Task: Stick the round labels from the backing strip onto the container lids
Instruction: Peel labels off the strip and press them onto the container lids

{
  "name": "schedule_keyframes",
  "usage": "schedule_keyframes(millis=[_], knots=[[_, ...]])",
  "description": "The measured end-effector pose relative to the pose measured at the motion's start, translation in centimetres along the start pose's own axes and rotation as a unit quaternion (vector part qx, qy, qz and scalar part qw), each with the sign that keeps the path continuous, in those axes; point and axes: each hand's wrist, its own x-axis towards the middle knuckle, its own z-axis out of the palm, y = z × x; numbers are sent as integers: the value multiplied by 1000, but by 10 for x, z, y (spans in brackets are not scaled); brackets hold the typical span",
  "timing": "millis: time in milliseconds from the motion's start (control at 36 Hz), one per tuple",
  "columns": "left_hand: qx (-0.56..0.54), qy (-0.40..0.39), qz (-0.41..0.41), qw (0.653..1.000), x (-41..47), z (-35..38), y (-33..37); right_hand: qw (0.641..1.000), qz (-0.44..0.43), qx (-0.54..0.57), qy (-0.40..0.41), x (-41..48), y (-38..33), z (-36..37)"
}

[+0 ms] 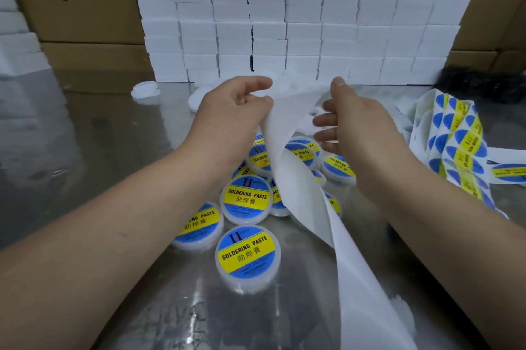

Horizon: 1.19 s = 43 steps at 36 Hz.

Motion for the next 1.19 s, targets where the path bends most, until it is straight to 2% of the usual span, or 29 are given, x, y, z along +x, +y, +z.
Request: schedule_keyframes(millis=[139, 278, 361, 472, 611, 750, 889, 972, 1111, 1194], knots=[[22, -35, 4, 999, -5, 2, 2, 988, 112, 105, 22, 12, -2, -10], [35, -76, 0, 997, -9, 3, 4, 962, 174, 210, -13, 8, -1, -11], [43, -95, -5, 995, -10, 3, 6, 956, 147, 255, 7, 7, -3, -10], [73, -128, -23, 989, -11, 5, 5, 979, 96, 174, 33, 7, -2, -11], [124, -179, -19, 976, -14, 7, 2, 983, 62, 162, 64, 10, -1, -12], [134, -133, -6, 982, -13, 5, 4, 980, -3, 193, 40, 6, -4, -13], [102, -79, -9, 992, -10, 5, 2, 985, -97, 130, -59, -7, -7, -8], [101, -65, -10, 993, -7, 4, 0, 984, -115, 98, -95, -11, -5, -4], [100, -33, 0, 994, -4, 4, 1, 988, -120, 90, -35, -10, -4, -5], [79, 38, -19, 996, 11, -2, 3, 991, -102, 89, 12, -6, -2, -8]])
